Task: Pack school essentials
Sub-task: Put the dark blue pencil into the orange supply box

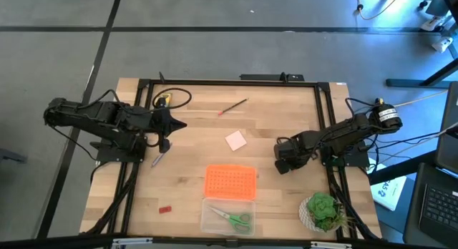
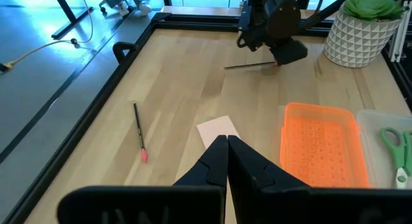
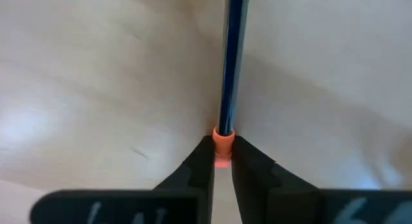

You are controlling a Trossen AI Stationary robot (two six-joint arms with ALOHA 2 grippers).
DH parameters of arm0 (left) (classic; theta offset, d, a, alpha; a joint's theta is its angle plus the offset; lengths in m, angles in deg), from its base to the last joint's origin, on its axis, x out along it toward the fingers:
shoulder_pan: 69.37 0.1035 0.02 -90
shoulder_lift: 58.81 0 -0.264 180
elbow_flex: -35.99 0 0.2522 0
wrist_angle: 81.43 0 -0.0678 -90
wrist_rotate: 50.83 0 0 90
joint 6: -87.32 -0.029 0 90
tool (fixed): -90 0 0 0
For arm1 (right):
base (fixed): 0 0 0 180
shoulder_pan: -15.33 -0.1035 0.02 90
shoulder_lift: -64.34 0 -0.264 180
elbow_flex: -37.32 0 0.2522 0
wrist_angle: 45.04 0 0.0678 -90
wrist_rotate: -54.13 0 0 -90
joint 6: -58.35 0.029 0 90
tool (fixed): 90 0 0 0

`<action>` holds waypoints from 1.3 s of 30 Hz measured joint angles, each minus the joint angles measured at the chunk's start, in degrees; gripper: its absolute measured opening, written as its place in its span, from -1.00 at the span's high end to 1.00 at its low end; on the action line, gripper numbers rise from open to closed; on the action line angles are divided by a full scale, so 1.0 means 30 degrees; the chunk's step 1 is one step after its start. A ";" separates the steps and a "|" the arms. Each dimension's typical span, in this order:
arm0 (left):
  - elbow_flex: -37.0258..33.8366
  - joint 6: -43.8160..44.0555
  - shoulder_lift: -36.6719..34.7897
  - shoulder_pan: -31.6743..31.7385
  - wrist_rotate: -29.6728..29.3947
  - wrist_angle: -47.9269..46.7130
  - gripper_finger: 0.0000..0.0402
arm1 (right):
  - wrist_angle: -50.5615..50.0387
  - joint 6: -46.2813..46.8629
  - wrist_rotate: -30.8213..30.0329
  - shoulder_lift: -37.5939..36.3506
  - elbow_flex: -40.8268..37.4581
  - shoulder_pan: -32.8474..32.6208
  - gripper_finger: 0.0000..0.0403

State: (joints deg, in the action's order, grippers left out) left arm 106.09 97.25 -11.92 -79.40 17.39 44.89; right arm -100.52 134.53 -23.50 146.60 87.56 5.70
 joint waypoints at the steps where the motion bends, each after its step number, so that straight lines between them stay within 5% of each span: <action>1: 0.0000 -0.0002 0.0000 0.0000 0.0000 0.0000 1.00 | -0.0081 -0.0015 -0.0183 -0.0004 0.0181 -0.0032 0.79; 9: 0.0000 0.0003 -0.0007 0.0000 0.0000 -0.0007 1.00 | -0.0477 -0.0611 -0.0634 -0.0029 0.2131 -0.0178 0.79; 20: 0.0000 0.0003 -0.0003 0.0000 -0.0017 -0.0168 1.00 | -0.3115 -0.5295 -0.4028 0.0313 0.7576 -0.1692 0.81; 39: 0.0000 -0.0005 0.0000 -0.0007 -0.0071 -0.0262 1.00 | -0.8469 -1.2489 -0.3266 0.8681 2.0100 -0.2601 0.81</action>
State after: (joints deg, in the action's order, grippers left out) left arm 106.09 97.23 -11.92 -79.42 17.17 44.10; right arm -125.93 97.06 -33.30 172.64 147.87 -2.11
